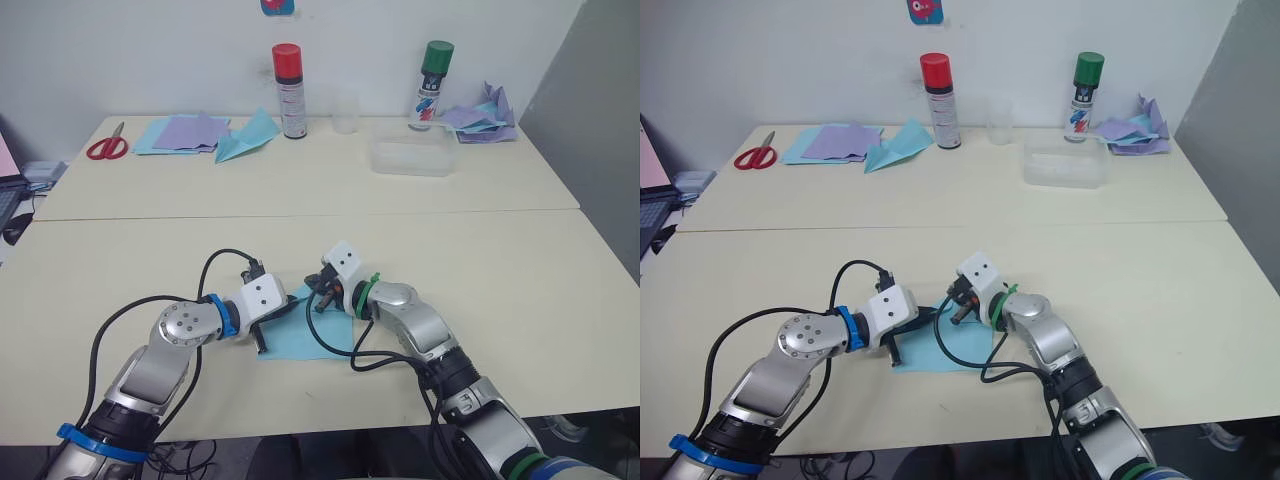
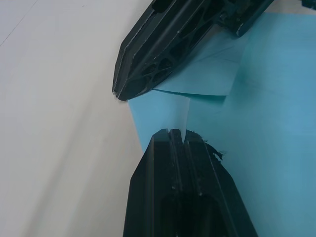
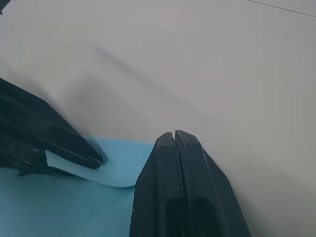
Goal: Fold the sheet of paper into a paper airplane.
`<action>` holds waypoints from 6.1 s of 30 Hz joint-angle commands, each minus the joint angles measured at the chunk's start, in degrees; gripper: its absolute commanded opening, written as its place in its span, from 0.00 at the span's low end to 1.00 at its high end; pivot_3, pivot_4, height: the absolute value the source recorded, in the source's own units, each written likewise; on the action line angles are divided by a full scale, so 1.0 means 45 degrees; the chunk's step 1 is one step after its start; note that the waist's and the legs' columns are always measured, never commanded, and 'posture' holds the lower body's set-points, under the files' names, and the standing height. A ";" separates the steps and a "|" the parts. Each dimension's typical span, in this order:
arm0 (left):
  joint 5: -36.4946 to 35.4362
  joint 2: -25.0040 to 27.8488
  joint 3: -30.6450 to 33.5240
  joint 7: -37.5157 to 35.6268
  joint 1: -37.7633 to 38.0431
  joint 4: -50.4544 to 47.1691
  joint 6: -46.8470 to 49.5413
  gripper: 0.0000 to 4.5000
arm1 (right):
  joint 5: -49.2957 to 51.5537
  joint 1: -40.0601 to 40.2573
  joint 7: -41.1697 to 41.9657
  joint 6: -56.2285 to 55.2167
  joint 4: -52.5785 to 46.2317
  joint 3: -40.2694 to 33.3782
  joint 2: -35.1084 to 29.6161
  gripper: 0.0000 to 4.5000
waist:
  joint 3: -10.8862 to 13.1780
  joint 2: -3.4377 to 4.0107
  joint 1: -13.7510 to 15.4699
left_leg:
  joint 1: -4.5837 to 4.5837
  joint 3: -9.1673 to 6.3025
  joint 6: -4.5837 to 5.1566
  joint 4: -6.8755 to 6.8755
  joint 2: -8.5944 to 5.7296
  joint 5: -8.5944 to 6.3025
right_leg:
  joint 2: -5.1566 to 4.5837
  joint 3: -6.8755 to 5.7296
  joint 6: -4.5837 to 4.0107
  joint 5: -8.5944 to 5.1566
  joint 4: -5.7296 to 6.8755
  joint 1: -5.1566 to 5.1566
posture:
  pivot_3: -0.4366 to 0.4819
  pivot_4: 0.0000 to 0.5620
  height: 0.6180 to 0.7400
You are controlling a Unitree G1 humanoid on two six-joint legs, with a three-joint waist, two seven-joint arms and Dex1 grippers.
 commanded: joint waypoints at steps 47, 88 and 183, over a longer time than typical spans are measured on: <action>-0.2175 -0.1510 0.0629 0.1499 0.0916 0.0634 0.3185 0.01 | 0.0512 0.0957 0.0626 -0.0270 -0.0960 0.0580 0.0300 0.00 | -0.0103 0.0018 0.0188 | 0.0080 -0.0006 0.0002 0.0040 -0.0002 0.0002 | 0.0006 0.0002 -0.0020 0.0015 0.0018 0.0079 | 0.48 0.27 1.00; -0.1772 -0.1520 0.0085 0.1387 0.0389 0.1344 0.2967 0.01 | 0.0927 0.1130 -0.0689 -0.1175 -0.1268 -0.0991 -0.0131 0.00 | -0.0118 0.0116 0.0491 | 0.0182 -0.0004 0.0015 0.0039 -0.0016 0.0009 | -0.0007 0.0011 -0.0013 0.0014 -0.0024 0.0210 | 0.48 0.27 1.00; -0.1400 -0.1726 -0.1184 0.1239 -0.0852 0.2161 0.3295 0.00 | 0.4040 0.1877 0.0574 0.7600 -0.8519 -0.3608 -0.3535 0.62 | 0.0000 0.0128 0.0747 | 0.0164 -0.0002 0.0024 -0.0002 -0.0039 0.0015 | -0.0052 -0.0014 -0.0044 -0.0019 -0.0058 0.0216 | 0.48 0.27 1.00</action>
